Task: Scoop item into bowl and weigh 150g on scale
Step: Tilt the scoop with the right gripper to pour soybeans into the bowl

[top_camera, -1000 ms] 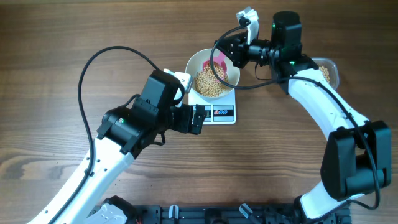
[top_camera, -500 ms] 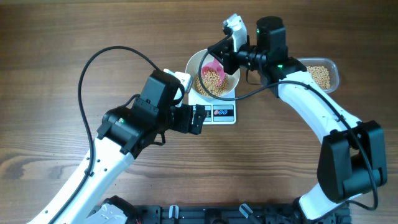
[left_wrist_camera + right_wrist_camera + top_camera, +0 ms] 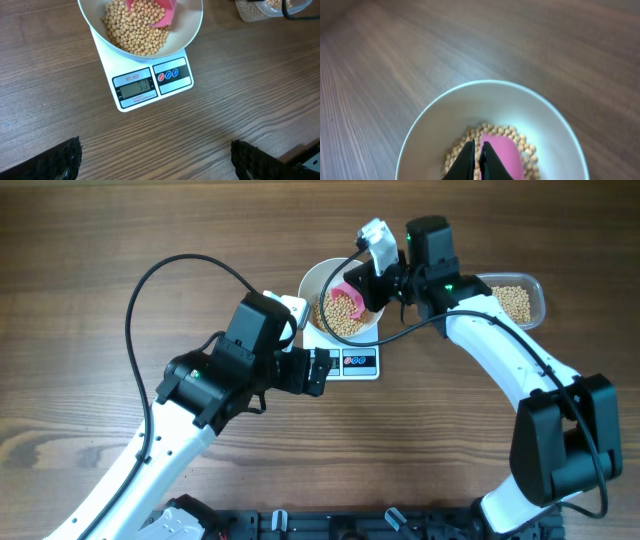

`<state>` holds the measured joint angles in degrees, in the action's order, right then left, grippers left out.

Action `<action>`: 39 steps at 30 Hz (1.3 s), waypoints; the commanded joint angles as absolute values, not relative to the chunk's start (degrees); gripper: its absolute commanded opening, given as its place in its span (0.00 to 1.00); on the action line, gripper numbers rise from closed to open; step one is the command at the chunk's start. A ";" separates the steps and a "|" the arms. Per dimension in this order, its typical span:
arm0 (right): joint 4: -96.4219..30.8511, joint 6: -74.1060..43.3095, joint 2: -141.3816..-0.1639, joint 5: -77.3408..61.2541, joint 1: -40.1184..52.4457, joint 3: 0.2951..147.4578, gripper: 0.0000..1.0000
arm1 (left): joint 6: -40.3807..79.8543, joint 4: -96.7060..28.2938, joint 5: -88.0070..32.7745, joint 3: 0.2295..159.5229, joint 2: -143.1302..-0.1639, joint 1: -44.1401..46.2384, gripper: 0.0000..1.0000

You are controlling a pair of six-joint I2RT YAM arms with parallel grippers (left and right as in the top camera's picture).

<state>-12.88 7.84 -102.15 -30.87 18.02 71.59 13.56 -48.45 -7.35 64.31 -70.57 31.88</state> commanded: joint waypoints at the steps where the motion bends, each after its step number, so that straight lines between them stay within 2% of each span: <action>1: -14.13 9.06 -100.71 -29.32 18.15 71.66 0.04 | 12.38 -48.42 -6.81 64.07 -70.52 32.14 1.00; 34: -19.99 8.45 -94.63 -28.91 18.15 71.66 0.04 | 12.38 -48.42 -6.81 64.07 -70.52 32.14 1.00; 36: -20.29 8.40 -94.63 -28.93 18.15 71.66 0.08 | 12.38 -48.40 -6.81 64.07 -70.52 32.14 1.00; 39: -20.38 8.36 -94.63 -28.95 18.15 71.66 0.08 | 12.38 -48.45 -6.81 64.07 -70.52 32.14 1.00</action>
<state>-20.27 8.03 -95.26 -29.45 18.02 71.59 13.56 -48.42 -7.35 64.31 -70.57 31.88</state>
